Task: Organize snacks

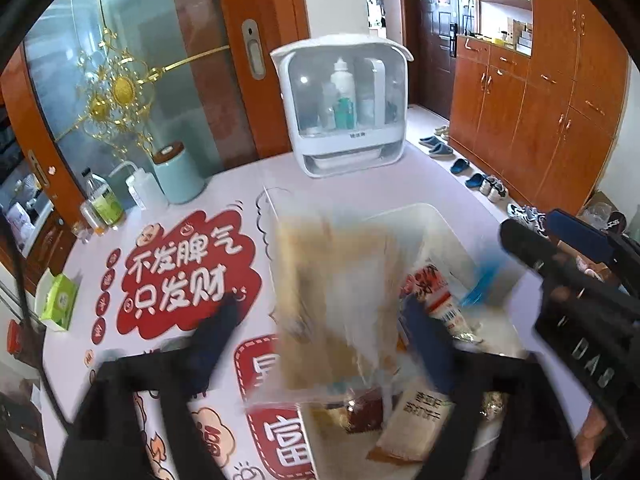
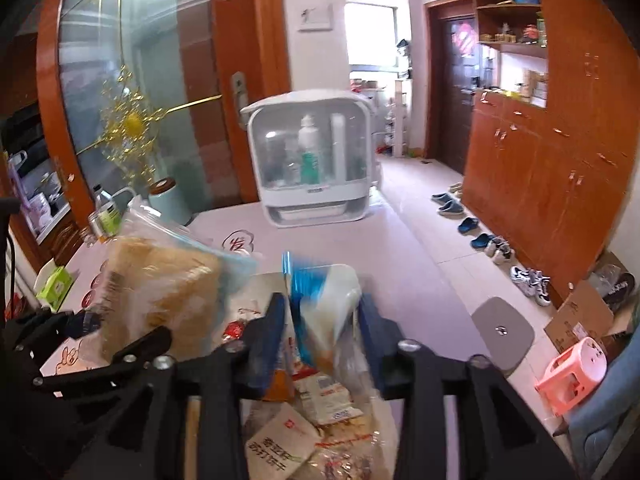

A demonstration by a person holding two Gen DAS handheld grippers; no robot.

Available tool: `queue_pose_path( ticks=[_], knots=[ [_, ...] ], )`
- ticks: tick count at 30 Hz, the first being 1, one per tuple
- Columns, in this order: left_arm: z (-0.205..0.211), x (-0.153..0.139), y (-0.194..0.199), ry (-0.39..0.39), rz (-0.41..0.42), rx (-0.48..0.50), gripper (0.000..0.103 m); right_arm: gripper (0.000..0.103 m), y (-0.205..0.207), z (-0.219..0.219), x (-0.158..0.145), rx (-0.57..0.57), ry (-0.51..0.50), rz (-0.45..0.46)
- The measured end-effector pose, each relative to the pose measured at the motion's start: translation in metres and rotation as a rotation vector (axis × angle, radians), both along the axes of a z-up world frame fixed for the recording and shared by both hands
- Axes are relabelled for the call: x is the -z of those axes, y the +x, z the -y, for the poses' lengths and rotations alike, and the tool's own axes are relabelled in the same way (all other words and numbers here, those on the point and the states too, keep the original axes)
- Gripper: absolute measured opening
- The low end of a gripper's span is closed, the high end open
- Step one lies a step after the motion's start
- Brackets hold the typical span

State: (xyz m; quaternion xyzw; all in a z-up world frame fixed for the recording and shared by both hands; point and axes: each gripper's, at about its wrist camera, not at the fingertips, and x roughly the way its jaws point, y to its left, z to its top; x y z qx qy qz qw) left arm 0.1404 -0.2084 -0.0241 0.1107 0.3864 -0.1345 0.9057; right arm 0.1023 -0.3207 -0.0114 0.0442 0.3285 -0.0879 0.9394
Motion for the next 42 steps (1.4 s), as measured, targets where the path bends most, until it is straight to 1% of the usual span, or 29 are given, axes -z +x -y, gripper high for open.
queue_pose_path(
  ticks=[1, 3, 6, 14, 23, 32, 42],
  knots=[
    [-0.002, -0.001, -0.001, 0.003, 0.018, -0.005, 0.098, 0.058, 0.003, -0.003, 0.001, -0.006, -0.002, -0.004],
    [-0.005, -0.001, -0.003, 0.016, 0.029, -0.009, 0.098, 0.061, 0.003, -0.006, 0.003, -0.005, -0.007, 0.0],
    [-0.011, 0.003, -0.003, 0.029, 0.013, -0.023, 0.098, 0.063, 0.003, -0.007, 0.005, -0.009, -0.002, -0.002],
    [-0.037, 0.009, -0.013, -0.008, -0.024, -0.084, 0.098, 0.063, -0.001, 0.0, 0.012, 0.008, 0.029, -0.038],
    [-0.063, 0.009, -0.034, -0.028, -0.033, -0.158, 0.098, 0.063, -0.009, 0.001, 0.014, 0.009, 0.043, -0.047],
    [-0.086, 0.019, -0.053, -0.031, -0.085, -0.218, 0.098, 0.063, -0.019, -0.021, 0.024, -0.047, 0.052, -0.076],
    [-0.112, 0.021, -0.075, -0.041, -0.101, -0.256, 0.098, 0.063, -0.03, -0.051, 0.033, -0.095, 0.068, -0.112]
  ],
)
